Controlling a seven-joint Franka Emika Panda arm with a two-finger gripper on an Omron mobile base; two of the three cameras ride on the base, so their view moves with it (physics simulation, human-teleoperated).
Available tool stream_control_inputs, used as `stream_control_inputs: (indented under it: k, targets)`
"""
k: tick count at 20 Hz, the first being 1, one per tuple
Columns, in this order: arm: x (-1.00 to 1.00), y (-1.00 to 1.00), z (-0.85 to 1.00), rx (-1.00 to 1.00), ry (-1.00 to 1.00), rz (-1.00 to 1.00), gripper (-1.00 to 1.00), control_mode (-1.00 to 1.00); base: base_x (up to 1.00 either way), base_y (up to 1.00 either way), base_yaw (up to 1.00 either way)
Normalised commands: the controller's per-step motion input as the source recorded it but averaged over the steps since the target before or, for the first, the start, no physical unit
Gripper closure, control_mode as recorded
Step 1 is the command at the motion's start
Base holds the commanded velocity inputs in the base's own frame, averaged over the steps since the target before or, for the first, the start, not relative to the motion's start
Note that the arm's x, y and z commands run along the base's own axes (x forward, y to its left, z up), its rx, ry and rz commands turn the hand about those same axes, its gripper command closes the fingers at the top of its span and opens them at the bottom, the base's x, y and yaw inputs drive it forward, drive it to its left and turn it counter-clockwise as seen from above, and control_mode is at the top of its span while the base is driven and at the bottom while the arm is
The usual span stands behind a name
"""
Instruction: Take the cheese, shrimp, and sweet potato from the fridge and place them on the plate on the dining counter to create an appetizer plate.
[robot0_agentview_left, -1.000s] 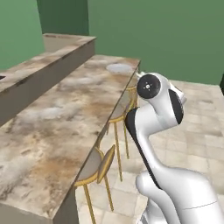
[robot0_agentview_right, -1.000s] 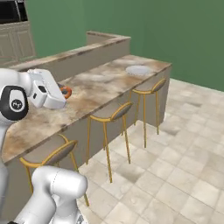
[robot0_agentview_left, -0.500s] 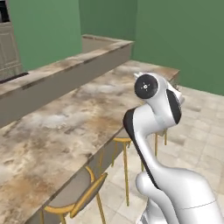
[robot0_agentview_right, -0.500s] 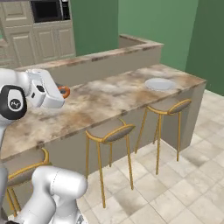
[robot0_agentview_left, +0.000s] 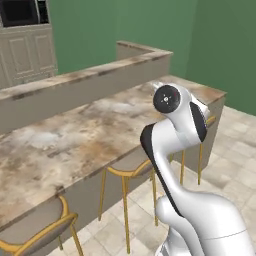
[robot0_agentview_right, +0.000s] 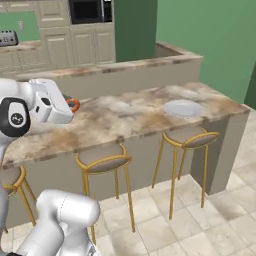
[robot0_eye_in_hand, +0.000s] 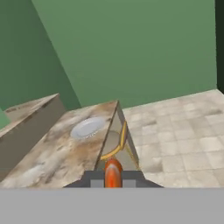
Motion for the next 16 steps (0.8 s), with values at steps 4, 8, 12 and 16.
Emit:
stream_control_inputs:
  k: [4, 8, 12, 16]
  targets:
    - [0.00, 0.00, 0.00, 0.00, 0.00, 0.00, 1.00, 1.00, 0.22, -1.00, 0.41]
    - [0.00, 0.00, 0.00, 0.00, 0.00, 0.00, 1.00, 1.00, 0.24, -1.00, 0.40]
    - [0.00, 0.00, 0.00, 0.00, 0.00, 0.00, 1.00, 1.00, 0.18, -1.00, 0.39]
    - [0.00, 0.00, 0.00, 0.00, 0.00, 0.00, 1.00, 1.00, 0.14, -1.00, 0.37]
